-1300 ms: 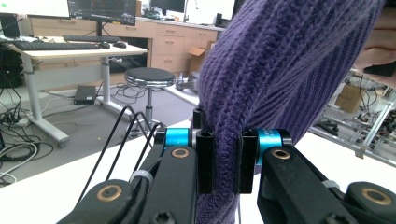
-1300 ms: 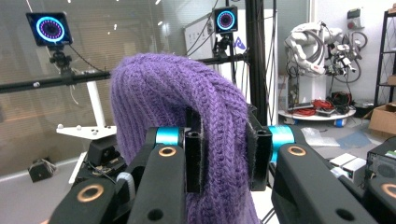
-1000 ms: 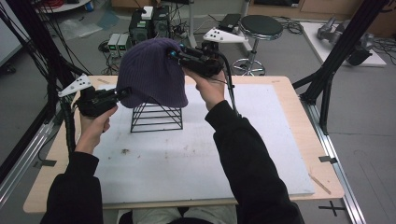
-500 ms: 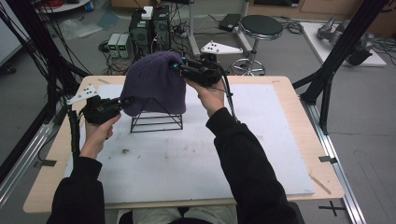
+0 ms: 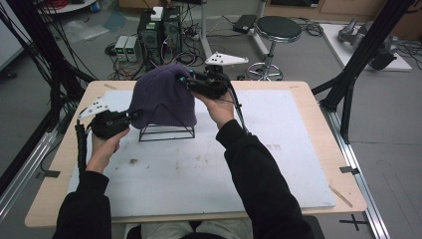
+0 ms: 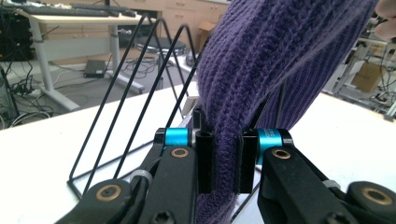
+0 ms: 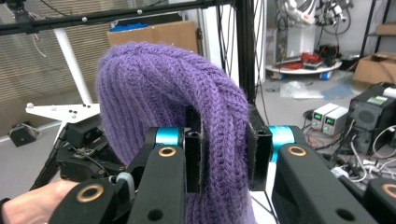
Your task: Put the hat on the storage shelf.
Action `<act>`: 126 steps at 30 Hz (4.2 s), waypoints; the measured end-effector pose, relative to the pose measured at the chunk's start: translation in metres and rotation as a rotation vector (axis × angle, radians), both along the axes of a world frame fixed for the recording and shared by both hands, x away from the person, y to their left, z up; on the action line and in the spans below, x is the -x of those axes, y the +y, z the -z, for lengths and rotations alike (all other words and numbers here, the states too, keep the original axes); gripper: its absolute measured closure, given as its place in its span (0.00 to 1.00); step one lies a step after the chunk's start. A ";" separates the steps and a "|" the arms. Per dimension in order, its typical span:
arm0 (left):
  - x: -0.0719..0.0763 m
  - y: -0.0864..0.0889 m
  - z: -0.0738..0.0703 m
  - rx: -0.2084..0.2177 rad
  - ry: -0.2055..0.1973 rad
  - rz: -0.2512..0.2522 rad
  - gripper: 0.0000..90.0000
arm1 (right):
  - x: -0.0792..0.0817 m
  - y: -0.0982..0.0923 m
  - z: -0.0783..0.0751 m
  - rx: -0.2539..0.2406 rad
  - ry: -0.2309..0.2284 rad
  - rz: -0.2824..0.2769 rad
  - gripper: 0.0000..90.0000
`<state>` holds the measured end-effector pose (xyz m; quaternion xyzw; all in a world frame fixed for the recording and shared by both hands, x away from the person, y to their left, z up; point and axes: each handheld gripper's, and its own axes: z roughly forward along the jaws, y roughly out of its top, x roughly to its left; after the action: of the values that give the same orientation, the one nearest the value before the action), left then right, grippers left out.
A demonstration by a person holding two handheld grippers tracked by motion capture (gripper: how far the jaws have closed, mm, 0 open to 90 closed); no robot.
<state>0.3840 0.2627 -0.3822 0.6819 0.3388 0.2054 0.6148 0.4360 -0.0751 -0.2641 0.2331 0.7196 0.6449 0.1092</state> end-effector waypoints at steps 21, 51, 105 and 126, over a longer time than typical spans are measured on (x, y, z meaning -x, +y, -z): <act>-0.008 0.001 0.018 -0.060 0.061 -0.003 0.92 | -0.004 0.001 0.036 -0.009 0.048 0.029 0.83; -0.003 0.007 0.041 0.082 0.110 -0.031 0.73 | -0.004 0.001 0.054 -0.022 0.062 0.079 0.62; 0.090 -0.004 -0.006 0.207 -0.362 -0.357 0.15 | 0.098 -0.189 0.063 -0.048 -0.257 0.631 0.13; 0.114 0.016 0.030 0.145 -0.302 -0.541 0.15 | 0.131 -0.216 0.138 0.001 -0.167 0.879 0.13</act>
<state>0.2697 0.2788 -0.4118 0.4832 0.4265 0.4360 0.6281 0.3053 -0.2910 -0.4018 0.4638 0.5410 0.5537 0.4308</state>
